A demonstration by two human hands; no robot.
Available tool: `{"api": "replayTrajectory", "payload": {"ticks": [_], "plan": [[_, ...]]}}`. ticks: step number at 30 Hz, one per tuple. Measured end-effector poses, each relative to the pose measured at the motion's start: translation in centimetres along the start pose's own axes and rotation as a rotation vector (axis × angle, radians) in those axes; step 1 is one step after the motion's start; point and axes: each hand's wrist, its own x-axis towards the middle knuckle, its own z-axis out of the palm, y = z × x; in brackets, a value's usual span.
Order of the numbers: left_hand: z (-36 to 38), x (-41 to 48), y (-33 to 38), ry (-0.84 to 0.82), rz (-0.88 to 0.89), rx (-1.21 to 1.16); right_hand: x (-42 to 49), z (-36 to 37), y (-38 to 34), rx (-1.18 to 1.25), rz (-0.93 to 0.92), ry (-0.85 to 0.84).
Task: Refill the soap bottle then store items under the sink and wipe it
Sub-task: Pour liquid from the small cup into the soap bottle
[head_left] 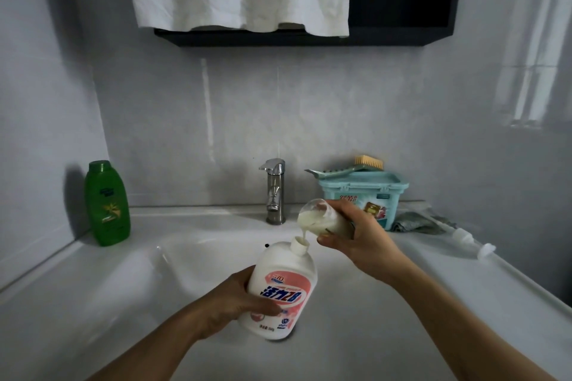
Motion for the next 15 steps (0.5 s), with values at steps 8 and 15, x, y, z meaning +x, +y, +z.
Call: {"api": "replayTrajectory", "payload": {"ticks": [8, 15], "plan": [[0.02, 0.01, 0.01, -0.001, -0.001, -0.009, 0.05, 0.06, 0.09, -0.001, 0.006, -0.002], [0.01, -0.01, 0.07, -0.017, 0.005, -0.008, 0.07, 0.06, 0.28, -0.013, 0.000, -0.010]]}}
